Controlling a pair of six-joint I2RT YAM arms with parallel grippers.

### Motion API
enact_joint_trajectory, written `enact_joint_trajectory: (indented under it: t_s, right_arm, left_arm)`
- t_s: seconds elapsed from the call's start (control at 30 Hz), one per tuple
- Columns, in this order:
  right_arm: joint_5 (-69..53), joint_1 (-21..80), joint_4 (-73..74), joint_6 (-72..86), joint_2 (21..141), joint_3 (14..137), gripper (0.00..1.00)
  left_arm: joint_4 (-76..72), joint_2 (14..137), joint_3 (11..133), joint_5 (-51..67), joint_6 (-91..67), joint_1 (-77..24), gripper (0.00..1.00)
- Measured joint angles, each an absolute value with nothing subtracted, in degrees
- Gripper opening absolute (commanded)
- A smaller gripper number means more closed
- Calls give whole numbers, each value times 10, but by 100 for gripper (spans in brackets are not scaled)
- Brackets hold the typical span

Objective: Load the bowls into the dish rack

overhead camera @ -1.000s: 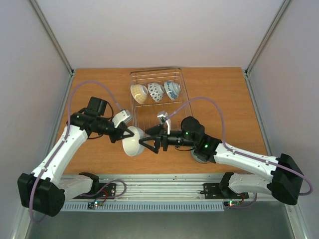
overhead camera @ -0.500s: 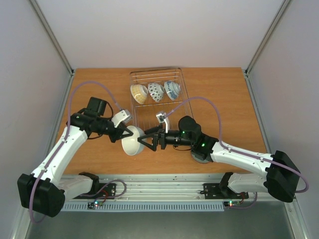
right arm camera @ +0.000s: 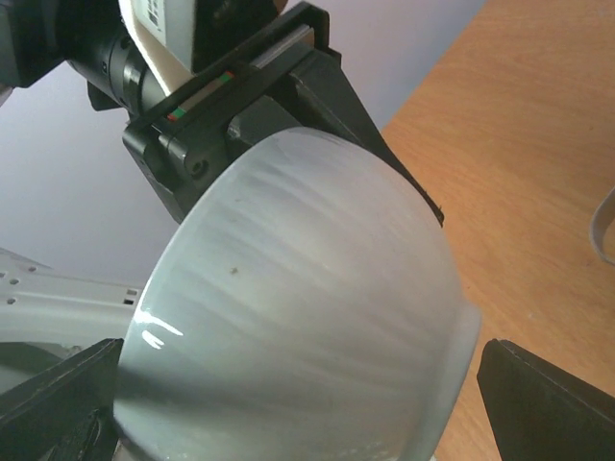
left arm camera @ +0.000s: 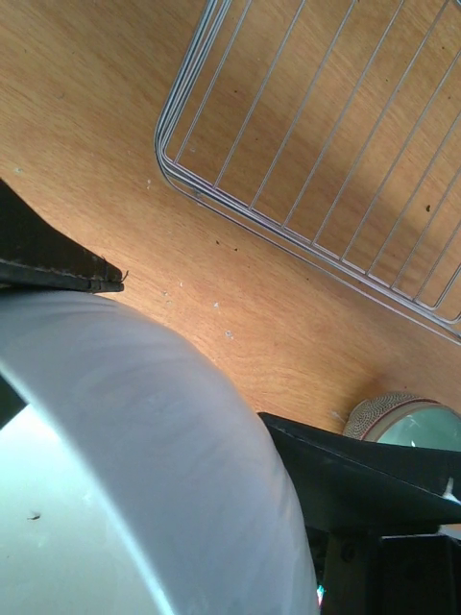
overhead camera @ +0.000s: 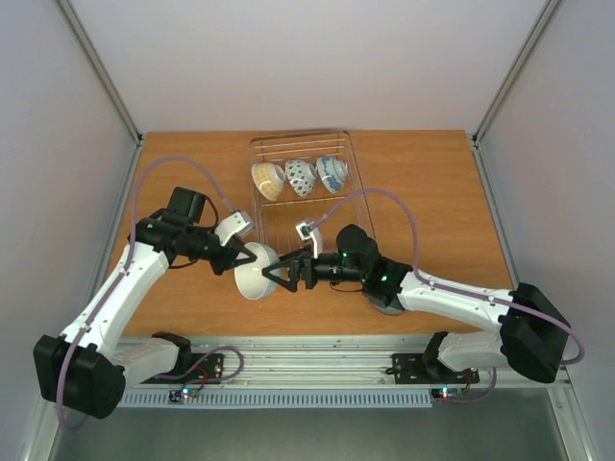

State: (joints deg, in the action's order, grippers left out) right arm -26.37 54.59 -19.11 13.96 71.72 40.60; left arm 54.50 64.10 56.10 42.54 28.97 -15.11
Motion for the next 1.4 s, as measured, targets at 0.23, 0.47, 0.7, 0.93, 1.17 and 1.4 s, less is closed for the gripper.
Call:
enact_joint_trajectory:
  t_s: [0.23,0.47,0.7,0.93,1.17,1.4]
  right_arm:
    - [-311,546,-246,175,758,406,99]
    - [-325,539,-280,228,780,397,45]
    - [-331,537,-296,249,794,396,1]
    - [-335,537,-296,244,800,396,1]
    - [-296,544,-126,140,745,444,1]
    - [-159,536,68,29,705,548,1]
  left_arm:
    - [544,641,561,425,290,-151,0]
    - [544,639,561,394,287,-148,0]
    - [542,639,559,373,285,-147,1]
    - [542,639,554,369,285,-147,23]
    - [513,636,552,385,265,-150,99]
    - [466,622,544,339,226,-150,99]
